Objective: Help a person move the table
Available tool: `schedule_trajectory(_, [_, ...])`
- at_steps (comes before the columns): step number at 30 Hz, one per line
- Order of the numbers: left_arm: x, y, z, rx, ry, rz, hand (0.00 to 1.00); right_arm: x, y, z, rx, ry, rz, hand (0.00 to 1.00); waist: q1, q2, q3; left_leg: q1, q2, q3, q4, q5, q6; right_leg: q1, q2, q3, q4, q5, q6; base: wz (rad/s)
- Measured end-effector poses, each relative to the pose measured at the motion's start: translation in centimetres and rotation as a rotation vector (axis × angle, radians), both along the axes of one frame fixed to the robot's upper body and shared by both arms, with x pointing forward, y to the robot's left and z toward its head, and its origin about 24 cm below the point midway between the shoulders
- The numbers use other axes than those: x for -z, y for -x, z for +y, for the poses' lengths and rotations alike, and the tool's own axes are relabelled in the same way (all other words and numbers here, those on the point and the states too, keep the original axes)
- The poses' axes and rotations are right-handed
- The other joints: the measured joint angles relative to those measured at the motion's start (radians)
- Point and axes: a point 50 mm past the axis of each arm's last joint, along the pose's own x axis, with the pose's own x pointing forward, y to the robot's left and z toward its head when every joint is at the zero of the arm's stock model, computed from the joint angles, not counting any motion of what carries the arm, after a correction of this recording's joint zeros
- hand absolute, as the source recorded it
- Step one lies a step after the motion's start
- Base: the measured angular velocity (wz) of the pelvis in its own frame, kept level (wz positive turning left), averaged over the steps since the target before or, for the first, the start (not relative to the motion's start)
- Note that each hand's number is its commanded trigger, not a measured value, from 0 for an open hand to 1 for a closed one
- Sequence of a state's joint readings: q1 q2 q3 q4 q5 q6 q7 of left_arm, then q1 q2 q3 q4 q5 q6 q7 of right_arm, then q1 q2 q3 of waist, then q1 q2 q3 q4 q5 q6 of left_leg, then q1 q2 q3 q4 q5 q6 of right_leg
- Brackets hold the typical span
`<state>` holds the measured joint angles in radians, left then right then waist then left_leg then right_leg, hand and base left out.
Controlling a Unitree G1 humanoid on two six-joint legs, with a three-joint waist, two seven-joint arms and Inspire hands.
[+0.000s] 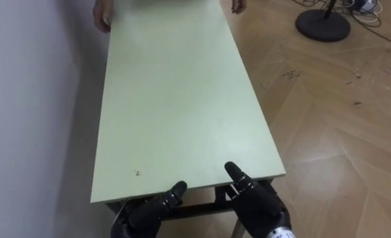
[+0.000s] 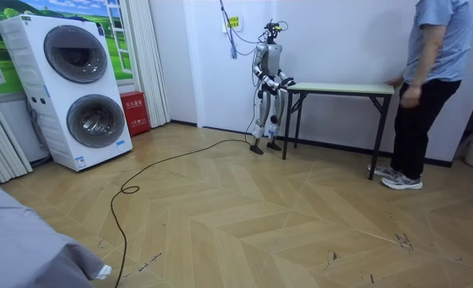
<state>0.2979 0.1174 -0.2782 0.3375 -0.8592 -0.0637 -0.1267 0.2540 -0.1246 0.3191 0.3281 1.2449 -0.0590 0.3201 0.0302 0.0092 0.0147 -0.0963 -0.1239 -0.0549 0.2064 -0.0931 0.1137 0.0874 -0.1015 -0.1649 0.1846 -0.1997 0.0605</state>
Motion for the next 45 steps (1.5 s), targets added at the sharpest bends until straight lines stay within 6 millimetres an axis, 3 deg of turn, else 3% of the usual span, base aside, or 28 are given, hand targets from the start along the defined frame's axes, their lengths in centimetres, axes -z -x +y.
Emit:
schedule_trajectory(16, [1.1, 0.9, 0.2, 0.048, -0.064, 0.056, 0.00, 0.1, 0.2, -0.2, -0.017, -0.009, -0.007, 0.00, -0.002, 0.006, 0.0035, 0.000, 0.007, 0.000, 0.000, 0.002, -0.011, 0.000, 0.006, -0.003, 0.000, 0.000, 0.000, 0.00])
schedule_trajectory(26, [1.5, 1.2, 0.4, 0.092, -0.126, 0.071, 0.00, 1.2, 0.8, -0.4, -0.049, 0.050, 0.030, 0.00, -0.001, -0.006, 0.0052, 0.001, 0.009, 0.003, -0.001, 0.001, -0.012, -0.002, 0.006, -0.007, 0.000, 0.000, 0.000, -0.01])
schedule_trajectory(28, [1.5, 1.3, 0.5, 0.098, -0.135, 0.073, 0.00, 1.7, 1.2, -0.6, -0.085, 0.110, 0.047, 0.00, 0.002, -0.011, 0.0043, 0.003, 0.011, 0.010, -0.004, 0.001, -0.013, -0.003, 0.006, -0.001, -0.001, 0.000, 0.000, -0.09])
schedule_trajectory(33, [2.9, 2.3, 1.5, 0.140, -0.221, 0.145, 0.00, 4.6, 3.8, -1.9, -0.273, 0.367, 0.178, 0.00, 0.005, -0.035, -0.0073, 0.006, 0.016, 0.015, -0.002, -0.001, -0.013, -0.001, 0.011, -0.005, 0.000, 0.001, -0.001, -0.05])
schedule_trajectory(38, [4.1, 3.9, 3.1, 0.161, -0.286, 0.231, 0.00, 6.2, 5.3, -3.7, -0.372, 0.530, 0.281, 0.00, 0.004, -0.042, -0.0005, 0.001, 0.025, 0.022, -0.001, -0.005, -0.021, -0.005, 0.016, -0.016, -0.001, 0.005, -0.009, -0.05])
schedule_trajectory(45, [5.3, 5.3, 4.5, 0.146, -0.342, 0.314, 0.00, 8.0, 7.7, -5.5, -0.393, 0.598, 0.441, 0.00, 0.004, -0.035, -0.0007, 0.008, 0.027, 0.023, -0.002, -0.004, -0.023, -0.003, 0.017, -0.028, -0.002, 0.006, -0.009, -0.01])
